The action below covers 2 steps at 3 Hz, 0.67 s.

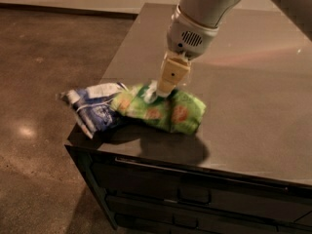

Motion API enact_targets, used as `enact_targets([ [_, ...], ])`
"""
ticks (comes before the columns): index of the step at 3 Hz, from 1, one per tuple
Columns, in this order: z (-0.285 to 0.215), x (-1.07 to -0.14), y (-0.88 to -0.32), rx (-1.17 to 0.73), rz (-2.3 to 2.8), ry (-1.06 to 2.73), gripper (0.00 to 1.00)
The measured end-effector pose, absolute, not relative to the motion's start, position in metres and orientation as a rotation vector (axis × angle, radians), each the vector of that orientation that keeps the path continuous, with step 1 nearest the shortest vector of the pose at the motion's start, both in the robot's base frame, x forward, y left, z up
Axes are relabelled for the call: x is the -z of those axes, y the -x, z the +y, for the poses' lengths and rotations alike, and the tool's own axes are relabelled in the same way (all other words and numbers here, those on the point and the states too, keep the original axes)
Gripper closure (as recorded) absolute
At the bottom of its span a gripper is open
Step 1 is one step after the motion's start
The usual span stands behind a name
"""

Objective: Move green rice chip bag near blue chip bag

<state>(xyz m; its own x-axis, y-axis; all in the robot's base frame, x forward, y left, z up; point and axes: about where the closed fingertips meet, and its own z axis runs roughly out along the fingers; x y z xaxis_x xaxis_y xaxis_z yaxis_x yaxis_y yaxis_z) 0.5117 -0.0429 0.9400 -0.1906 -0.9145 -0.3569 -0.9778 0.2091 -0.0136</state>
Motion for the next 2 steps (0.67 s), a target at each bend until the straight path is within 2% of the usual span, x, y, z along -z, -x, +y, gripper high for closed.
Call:
enact_targets([
  [1, -0.0409, -0.9399, -0.513, -0.312, 2.195, 1.782, 0.0],
  [2, -0.0409, -0.9399, -0.513, -0.312, 2.195, 1.782, 0.0],
])
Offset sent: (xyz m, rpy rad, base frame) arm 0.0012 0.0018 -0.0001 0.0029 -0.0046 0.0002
